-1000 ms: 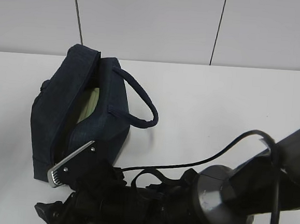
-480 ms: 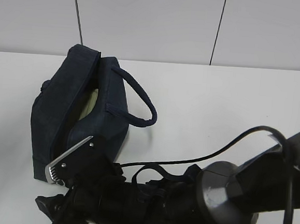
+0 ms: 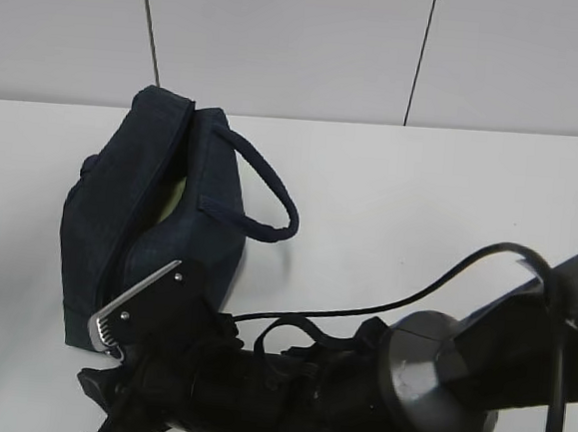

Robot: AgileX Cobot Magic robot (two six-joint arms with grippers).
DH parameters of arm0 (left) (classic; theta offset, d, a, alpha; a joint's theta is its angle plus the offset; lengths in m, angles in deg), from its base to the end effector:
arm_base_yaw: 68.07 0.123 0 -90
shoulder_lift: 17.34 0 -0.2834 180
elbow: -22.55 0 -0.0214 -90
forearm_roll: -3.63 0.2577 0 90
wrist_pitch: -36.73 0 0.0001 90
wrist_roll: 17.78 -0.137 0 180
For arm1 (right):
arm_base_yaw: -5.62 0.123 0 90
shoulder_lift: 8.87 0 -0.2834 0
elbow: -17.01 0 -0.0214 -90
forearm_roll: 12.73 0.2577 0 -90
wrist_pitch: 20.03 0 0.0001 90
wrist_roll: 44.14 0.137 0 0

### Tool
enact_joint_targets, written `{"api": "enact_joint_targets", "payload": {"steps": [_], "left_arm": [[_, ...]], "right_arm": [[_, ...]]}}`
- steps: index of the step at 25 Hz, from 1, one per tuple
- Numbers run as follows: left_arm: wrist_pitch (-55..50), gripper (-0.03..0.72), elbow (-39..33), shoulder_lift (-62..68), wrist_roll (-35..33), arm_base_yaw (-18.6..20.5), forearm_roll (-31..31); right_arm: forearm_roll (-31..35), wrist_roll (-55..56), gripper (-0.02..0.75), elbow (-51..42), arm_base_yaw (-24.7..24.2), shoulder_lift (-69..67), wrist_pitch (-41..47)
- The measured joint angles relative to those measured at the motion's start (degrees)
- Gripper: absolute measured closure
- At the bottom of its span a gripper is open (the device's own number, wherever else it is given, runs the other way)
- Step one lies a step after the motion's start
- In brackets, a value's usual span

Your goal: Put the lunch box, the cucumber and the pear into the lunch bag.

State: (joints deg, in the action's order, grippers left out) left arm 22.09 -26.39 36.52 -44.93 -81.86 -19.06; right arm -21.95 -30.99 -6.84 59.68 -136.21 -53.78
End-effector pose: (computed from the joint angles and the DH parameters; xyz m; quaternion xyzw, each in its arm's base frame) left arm 0.2018 -0.0633 0.2550 0.1648 0.8329 -0.0811 0.5221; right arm 0.2458 0.3598 0.0691 -0.3729 0.7701 0.2893 0.4291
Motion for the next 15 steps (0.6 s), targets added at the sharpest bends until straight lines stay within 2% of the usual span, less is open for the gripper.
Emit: {"api": "enact_joint_targets", "payload": {"steps": [5, 6, 9, 10, 15], "left_arm": [[0.0, 0.347, 0.0, 0.0, 0.0, 0.0, 0.0], [0.0, 0.347, 0.0, -0.1, 0.0, 0.0, 0.0], [0.0, 0.347, 0.0, -0.2, 0.0, 0.0, 0.0], [0.0, 0.347, 0.0, -0.3, 0.0, 0.0, 0.0], [0.0, 0.347, 0.0, -0.3, 0.0, 0.0, 0.0]], "right_arm": [[3.2, -1.7, 0.528, 0.0, 0.0, 0.0, 0.0], [4.1, -2.0, 0.533, 0.0, 0.0, 0.0, 0.0], [6.2, -2.7, 0.692, 0.0, 0.0, 0.0, 0.0], [6.5, -2.8, 0.723, 0.0, 0.0, 0.0, 0.0], [6.7, -3.1, 0.738, 0.0, 0.0, 0.0, 0.0]]}}
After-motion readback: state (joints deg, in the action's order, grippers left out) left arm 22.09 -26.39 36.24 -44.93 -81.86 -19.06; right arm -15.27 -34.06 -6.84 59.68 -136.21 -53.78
